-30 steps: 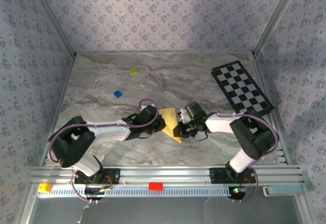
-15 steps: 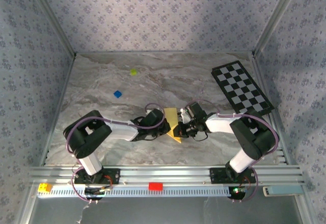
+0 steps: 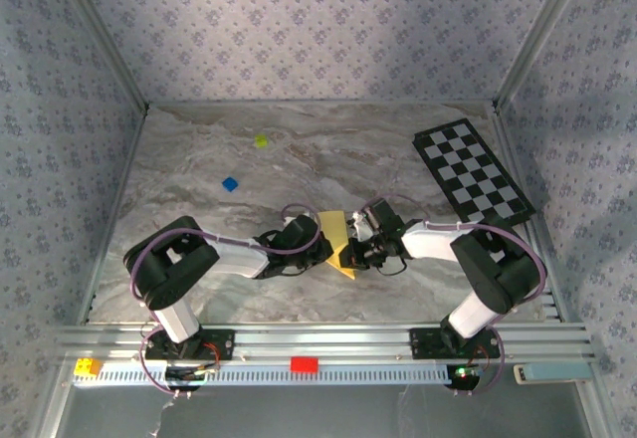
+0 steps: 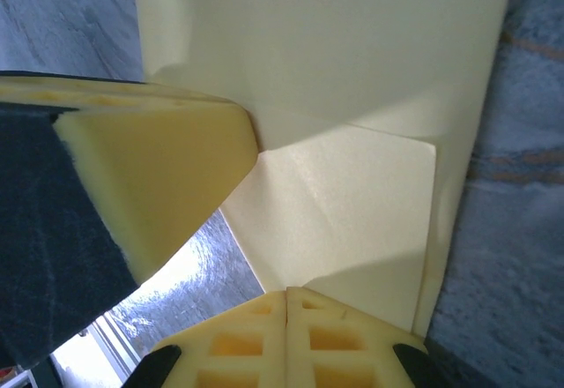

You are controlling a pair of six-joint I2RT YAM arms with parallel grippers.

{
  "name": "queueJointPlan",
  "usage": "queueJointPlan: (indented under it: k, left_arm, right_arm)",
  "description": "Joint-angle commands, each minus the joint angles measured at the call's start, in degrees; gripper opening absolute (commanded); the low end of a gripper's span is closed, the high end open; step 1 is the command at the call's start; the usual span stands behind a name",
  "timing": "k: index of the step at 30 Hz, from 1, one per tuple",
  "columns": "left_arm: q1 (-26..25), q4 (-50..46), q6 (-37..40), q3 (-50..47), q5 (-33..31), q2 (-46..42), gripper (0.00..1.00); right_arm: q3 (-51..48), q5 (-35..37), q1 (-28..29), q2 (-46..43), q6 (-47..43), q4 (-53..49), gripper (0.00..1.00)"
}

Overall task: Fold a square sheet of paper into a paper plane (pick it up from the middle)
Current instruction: Third fold the triangle at the center of the table.

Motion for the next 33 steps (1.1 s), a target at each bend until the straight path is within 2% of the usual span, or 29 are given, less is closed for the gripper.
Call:
queueJointPlan:
  k: [1,9,22,33]
  left_arm:
    - [0.0,-8.4,0.2,-1.3,-1.7,1.9,0.0]
    - [0.0,-9.1,0.4,-1.3,-1.8,1.8,0.0]
    - [0.0,-9.8,0.6,-1.2,-2.1,1.9,0.0]
    - [0.0,-10.5,0.7,-1.0,-2.0,1.9,0.0]
  right_arm:
    - [0.6,1.1,0.3,-1.9,0.0,-5.5,0.0]
    - [0.7,-2.3,0.8,-3.7,-0.8,-4.4,0.03]
    - [-3.9,0.3,0.9,-0.9,-1.2,-3.0,0.04]
    - [-1.7,-1.9,0.6,-6.8,-1.1,-5.2,0.05]
